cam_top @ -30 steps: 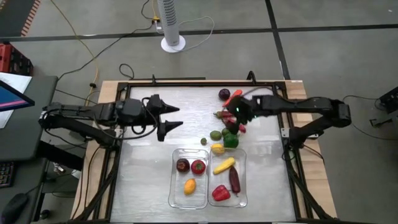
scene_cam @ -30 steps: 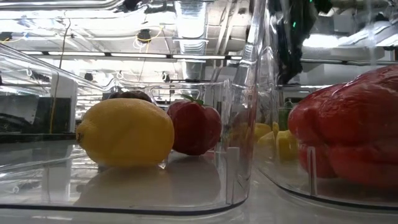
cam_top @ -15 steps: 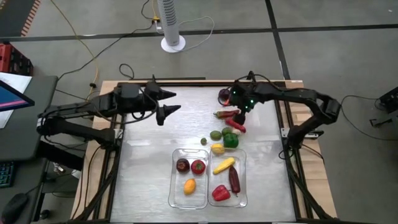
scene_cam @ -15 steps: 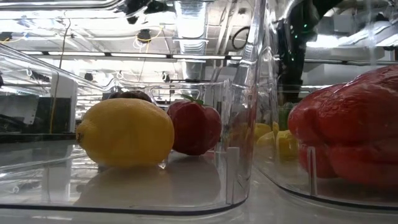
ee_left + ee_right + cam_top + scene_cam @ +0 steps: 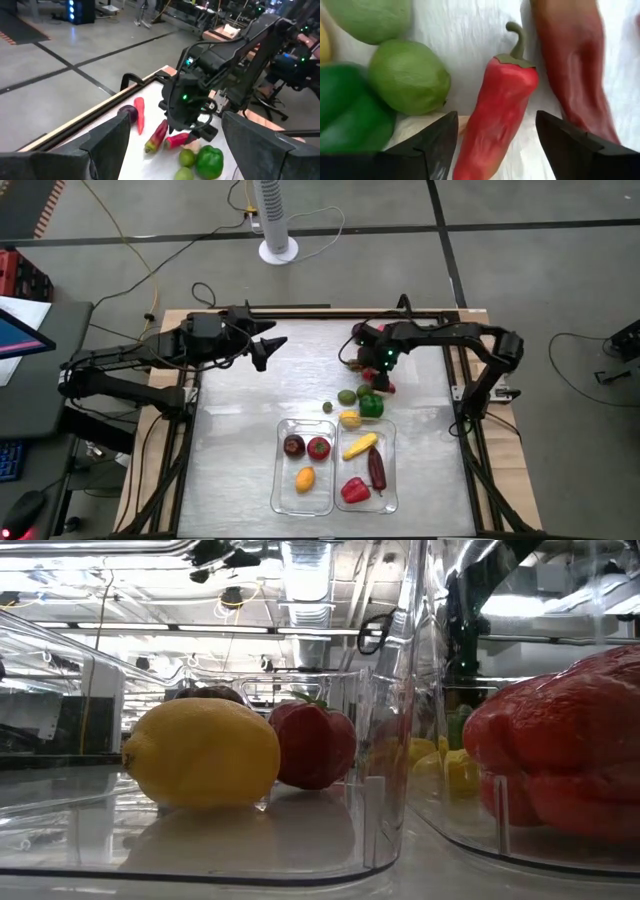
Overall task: Sort produce into baskets
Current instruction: Put the red chili pepper into the right transparent bin
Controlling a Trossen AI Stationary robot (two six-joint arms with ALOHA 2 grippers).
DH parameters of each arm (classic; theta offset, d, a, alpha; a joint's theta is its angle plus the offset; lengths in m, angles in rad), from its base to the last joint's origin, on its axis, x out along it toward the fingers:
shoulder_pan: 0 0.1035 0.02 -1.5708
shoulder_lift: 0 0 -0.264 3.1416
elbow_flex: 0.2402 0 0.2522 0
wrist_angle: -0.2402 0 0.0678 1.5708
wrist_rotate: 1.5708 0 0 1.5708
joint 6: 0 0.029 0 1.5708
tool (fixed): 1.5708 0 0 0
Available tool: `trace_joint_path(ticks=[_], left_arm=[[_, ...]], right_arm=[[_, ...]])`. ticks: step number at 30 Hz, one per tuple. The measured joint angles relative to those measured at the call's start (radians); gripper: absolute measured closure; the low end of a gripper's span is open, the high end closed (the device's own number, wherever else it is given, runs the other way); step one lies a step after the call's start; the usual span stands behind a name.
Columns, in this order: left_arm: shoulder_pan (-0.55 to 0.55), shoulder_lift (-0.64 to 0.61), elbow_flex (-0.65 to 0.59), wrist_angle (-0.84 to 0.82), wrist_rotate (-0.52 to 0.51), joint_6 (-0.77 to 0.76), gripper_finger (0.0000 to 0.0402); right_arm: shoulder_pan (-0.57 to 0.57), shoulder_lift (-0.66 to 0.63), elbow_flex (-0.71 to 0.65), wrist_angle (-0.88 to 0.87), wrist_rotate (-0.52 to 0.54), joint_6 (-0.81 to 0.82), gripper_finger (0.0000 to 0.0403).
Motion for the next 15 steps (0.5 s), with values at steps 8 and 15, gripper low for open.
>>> trace_joint_path(ticks=[8,15], left_arm=[[0.000,0.000,0.000,0.000,-0.008,-0.003,0.0101],[-0.001,0.000,0.000,0.001,-0.010,0.034,0.0101]], right_arm=[[0.002,0.034,-0.001,0.003,0.024,0.000,0.0164],[0.006,0.032,0.001,0.001,0.048,0.026,0.0261]])
